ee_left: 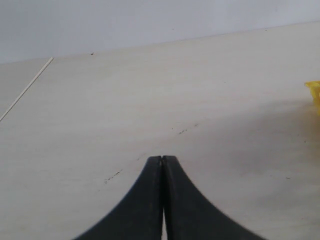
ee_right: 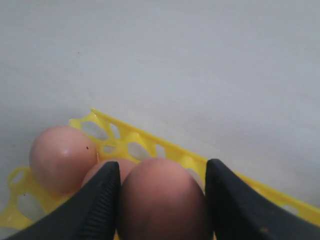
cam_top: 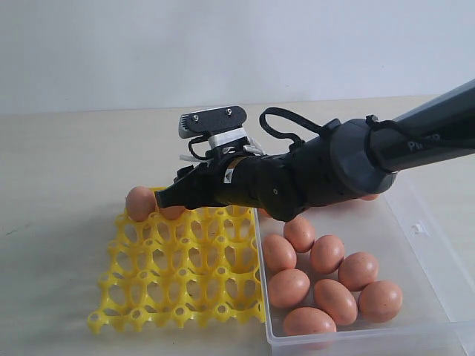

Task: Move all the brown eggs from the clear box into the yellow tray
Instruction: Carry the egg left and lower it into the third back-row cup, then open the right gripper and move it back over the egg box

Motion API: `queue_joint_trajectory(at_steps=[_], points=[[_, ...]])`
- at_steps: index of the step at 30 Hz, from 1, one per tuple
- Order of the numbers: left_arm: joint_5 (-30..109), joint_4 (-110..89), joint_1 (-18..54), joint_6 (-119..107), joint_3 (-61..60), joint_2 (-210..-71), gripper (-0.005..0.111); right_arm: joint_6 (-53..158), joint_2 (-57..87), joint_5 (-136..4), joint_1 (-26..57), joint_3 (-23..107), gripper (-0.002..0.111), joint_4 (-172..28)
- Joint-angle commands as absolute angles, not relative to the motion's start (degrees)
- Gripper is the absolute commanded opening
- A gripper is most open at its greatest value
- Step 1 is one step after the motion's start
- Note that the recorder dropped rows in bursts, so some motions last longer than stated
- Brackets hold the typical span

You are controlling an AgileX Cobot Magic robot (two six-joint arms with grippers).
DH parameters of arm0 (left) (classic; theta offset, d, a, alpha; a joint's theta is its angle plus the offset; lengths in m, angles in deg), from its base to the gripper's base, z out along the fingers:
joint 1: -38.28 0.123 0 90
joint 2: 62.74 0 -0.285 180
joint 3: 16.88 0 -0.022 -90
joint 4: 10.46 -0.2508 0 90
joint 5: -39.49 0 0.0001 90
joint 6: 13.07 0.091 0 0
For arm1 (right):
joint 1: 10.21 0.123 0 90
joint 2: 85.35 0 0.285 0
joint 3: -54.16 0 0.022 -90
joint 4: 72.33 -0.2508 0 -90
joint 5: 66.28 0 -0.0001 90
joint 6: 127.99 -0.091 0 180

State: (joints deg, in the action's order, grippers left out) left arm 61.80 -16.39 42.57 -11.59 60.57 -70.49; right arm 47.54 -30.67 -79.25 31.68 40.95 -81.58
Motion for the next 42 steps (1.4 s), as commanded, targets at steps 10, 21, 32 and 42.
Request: queue_joint_trajectory(at_steps=[10,21,32,42], points=[[61.3,-16.4,42.3,-11.8,60.3,-70.5,0.000,47.9,-30.5,-80.0,31.8,41.4,0.062,-81.4],[61.3,-16.4,42.3,-11.8,60.3,-70.5,0.000,55.4,-12.5,-57.3,31.8,41.3,0.026,-81.1],[61.3,-16.4,42.3,-11.8,60.3,-70.5,0.000,51.2,-3.6,-33.1,20.8,36.1,0.010,-73.6],[61.3,-16.4,42.3,-11.8,60.3,-70.5,0.000,50.4,-5.9,-39.3,15.3,28.4,0.054,-78.9]])
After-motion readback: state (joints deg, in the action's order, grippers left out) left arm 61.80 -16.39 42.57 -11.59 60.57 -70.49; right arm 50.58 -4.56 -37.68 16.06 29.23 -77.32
